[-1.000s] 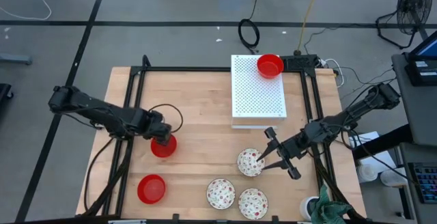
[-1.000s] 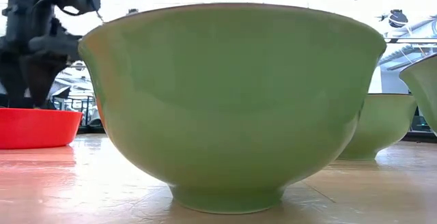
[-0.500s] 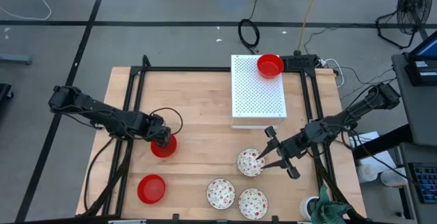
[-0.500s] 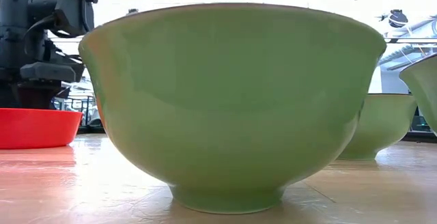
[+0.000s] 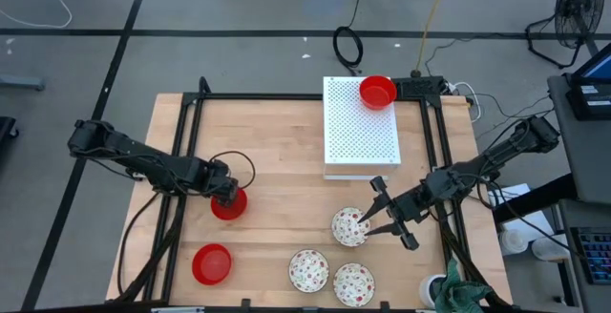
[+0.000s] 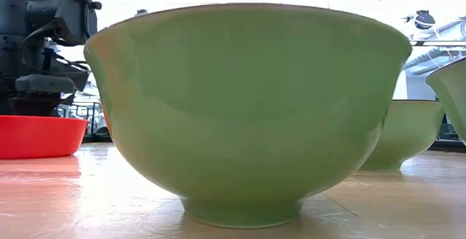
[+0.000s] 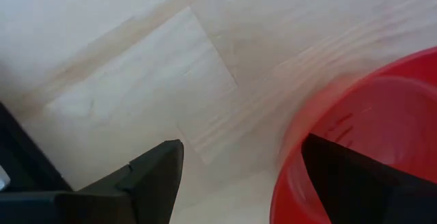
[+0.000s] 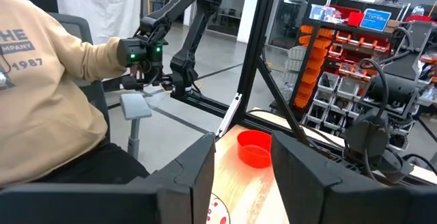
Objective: Pick & Place Mini bowls
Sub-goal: Stack the top red bowl on the red bowl on the shelf
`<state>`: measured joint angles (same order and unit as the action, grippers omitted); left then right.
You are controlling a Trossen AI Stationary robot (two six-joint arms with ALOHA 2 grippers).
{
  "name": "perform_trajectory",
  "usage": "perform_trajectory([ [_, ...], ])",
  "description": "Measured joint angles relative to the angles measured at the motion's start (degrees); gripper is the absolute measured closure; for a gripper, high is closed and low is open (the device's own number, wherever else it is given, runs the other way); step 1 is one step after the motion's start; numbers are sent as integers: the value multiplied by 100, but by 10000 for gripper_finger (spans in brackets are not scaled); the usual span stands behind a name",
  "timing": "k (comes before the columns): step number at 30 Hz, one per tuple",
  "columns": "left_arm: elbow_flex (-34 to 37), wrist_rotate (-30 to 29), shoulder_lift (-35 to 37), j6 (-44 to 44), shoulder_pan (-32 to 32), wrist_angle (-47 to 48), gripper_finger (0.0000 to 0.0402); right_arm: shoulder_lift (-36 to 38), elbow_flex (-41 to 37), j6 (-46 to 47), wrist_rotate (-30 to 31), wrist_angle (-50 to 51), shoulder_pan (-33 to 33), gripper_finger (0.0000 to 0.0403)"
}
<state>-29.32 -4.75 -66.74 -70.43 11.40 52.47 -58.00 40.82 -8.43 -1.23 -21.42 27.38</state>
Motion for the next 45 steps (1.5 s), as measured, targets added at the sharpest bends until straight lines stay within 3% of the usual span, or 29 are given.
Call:
perform_trajectory([
  [18,0,223,0,192,0,-27,109,0,0,-32,-2,69,0,273],
  [31,0,179,0,87,-2,-28,244,0,0,-42,-2,71,0,273],
  [40,0,159,0,34,-2,-29,281,0,0,-44,-2,73,0,273],
  [45,-2,-229,0,-236,-8,-31,291,0,0,-44,-2,73,0,273],
])
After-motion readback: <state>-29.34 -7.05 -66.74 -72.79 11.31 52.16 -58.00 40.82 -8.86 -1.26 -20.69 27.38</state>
